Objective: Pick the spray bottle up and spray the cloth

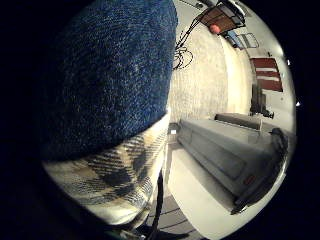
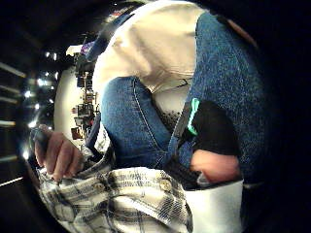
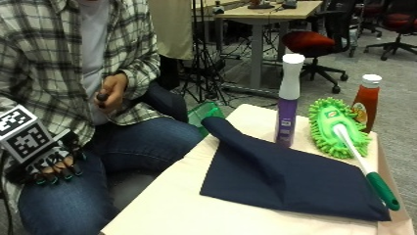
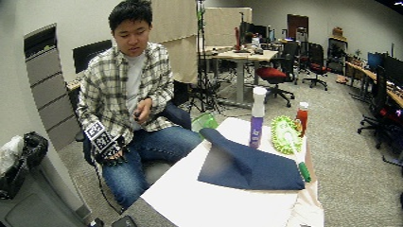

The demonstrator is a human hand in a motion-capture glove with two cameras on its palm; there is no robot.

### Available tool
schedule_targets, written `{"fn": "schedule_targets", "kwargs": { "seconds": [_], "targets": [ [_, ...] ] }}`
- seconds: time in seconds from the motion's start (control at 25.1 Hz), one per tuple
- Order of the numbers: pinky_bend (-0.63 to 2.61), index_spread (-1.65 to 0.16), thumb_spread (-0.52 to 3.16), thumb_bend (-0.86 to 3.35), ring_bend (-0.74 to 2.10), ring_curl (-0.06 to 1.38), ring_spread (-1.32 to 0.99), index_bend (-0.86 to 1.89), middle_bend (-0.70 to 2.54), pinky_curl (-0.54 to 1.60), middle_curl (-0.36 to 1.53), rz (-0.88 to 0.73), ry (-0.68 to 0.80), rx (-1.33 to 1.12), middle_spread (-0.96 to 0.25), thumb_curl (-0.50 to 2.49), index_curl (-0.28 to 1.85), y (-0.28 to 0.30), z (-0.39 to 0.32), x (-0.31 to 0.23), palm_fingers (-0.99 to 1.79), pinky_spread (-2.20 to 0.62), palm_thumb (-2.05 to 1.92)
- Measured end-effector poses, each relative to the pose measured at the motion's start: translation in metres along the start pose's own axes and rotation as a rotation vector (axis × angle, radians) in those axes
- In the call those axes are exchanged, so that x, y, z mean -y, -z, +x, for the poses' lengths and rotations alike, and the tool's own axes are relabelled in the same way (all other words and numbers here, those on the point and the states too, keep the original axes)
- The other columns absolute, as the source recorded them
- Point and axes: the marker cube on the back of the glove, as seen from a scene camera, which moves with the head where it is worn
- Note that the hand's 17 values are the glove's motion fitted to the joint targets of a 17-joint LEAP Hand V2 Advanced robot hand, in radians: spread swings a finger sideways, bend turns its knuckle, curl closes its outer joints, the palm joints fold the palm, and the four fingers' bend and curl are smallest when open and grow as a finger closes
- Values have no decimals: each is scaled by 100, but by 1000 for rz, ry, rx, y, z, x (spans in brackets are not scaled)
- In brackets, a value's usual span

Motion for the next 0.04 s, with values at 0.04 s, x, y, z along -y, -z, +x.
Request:
{"fn": "schedule_targets", "kwargs": {
  "seconds": [0.04],
  "targets": [
    [21, -35, 131, 2, 18, 24, -1, 36, 19, 35, 25, -1, -3, 2, -11, 45, 41, 0, 0, 0, 0, 12, 56]
  ]
}}
